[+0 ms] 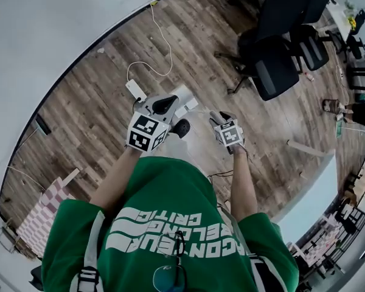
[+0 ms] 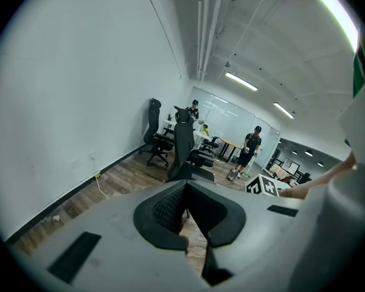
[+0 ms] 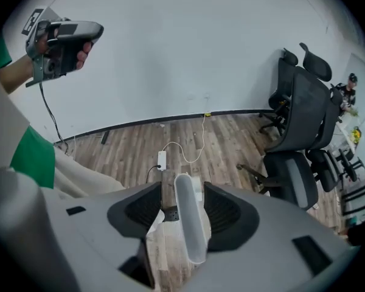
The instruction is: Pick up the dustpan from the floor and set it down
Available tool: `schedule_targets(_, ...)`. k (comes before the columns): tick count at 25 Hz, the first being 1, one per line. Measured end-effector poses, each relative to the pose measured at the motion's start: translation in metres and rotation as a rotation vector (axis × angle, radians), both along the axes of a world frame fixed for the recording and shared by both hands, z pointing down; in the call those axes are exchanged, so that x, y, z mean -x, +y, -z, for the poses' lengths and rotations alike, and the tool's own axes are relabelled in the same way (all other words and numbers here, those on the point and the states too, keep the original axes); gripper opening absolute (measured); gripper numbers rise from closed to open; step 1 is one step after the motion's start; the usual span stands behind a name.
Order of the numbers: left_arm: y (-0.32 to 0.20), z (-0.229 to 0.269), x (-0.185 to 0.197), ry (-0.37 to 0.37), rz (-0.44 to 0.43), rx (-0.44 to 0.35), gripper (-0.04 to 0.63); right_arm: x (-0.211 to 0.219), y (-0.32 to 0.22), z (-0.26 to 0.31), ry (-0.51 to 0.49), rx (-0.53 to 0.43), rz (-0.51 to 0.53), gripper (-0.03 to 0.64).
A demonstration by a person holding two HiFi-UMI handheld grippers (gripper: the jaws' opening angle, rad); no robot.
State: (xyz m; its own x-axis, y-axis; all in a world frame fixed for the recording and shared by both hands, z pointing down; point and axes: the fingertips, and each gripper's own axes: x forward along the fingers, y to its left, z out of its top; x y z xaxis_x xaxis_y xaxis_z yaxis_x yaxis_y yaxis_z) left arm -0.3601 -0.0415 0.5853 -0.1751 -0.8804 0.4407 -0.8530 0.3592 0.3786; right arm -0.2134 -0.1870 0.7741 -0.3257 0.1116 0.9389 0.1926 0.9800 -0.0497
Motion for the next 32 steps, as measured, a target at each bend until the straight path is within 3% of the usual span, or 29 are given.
schedule_targets(16,0.015,-0.022,0.006,0.032,0.099,0.046,0.000,0.017,0.015,-0.079,0.234,0.041,0.177,0.225)
schedule_targets(32,0.033,-0.028,0.011,0.040,0.156,0.073,0.000,0.003,0.017,-0.115,0.411,0.009,0.215,0.224)
